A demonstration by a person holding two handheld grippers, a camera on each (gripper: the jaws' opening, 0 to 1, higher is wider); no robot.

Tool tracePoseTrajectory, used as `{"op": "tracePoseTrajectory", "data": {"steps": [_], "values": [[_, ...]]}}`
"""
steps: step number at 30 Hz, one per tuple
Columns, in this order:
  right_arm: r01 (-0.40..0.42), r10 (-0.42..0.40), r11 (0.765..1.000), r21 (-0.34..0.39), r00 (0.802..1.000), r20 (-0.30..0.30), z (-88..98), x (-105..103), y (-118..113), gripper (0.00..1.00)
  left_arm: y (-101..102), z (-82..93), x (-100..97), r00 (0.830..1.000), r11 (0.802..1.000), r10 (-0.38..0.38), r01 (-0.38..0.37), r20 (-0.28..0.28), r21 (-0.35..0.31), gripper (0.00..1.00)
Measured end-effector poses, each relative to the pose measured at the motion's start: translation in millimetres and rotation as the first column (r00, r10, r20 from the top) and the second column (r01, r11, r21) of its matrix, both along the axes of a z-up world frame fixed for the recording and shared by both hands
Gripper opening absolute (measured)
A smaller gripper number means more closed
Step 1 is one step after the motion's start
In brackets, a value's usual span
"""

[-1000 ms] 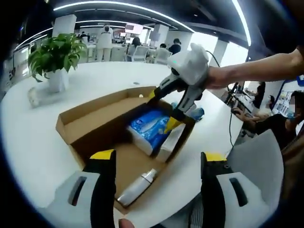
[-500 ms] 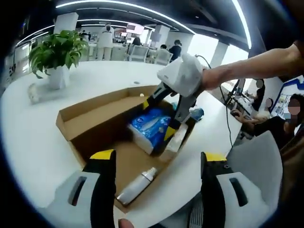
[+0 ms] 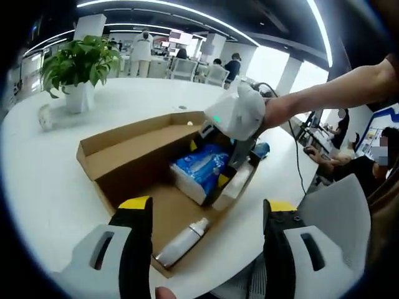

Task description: Operate the shoe box by opening the lid, removing the specified soft item, and placing it in the target area until the item is outside and the box remains undamaged.

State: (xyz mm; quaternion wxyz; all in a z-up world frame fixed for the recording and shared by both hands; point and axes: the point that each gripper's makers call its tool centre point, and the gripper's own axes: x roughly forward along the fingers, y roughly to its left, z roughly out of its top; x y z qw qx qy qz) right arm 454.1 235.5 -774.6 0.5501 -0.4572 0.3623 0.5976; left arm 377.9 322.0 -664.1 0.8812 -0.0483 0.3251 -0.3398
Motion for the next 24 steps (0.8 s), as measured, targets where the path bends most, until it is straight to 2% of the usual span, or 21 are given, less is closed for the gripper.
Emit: {"op": "tracePoseTrajectory", "data": {"steps": [7, 15, 20, 24], "values": [[-0.039, 0.039, 0.999, -0.007, 0.999, 0.020, -3.8, 4, 2, 0.63, -3, 0.4, 3.5, 1.000, 1.000, -0.005, 0.005, 0.001, -0.005, 0.71], [-0.067, 0.068, 0.997, -0.044, 0.997, 0.025, -17.5, 1, 4, 0.63, -2, 1.6, 4.8, 1.000, 1.000, 0.004, -0.004, 0.004, -0.011, 0.71], [-0.086, 0.086, 0.996, -0.033, 0.996, 0.029, -15.7, -1, 4, 0.57, 4, 0.7, 4.7, 1.000, 1.000, 0.019, -0.019, 0.002, -0.013, 0.71], [-0.102, 0.102, 0.995, -0.002, 0.994, 0.023, -6.5, -6, 5, 0.48, 7, -1.8, 3.2, 1.000, 1.000, 0.025, -0.025, -0.004, -0.011, 0.71]]}}
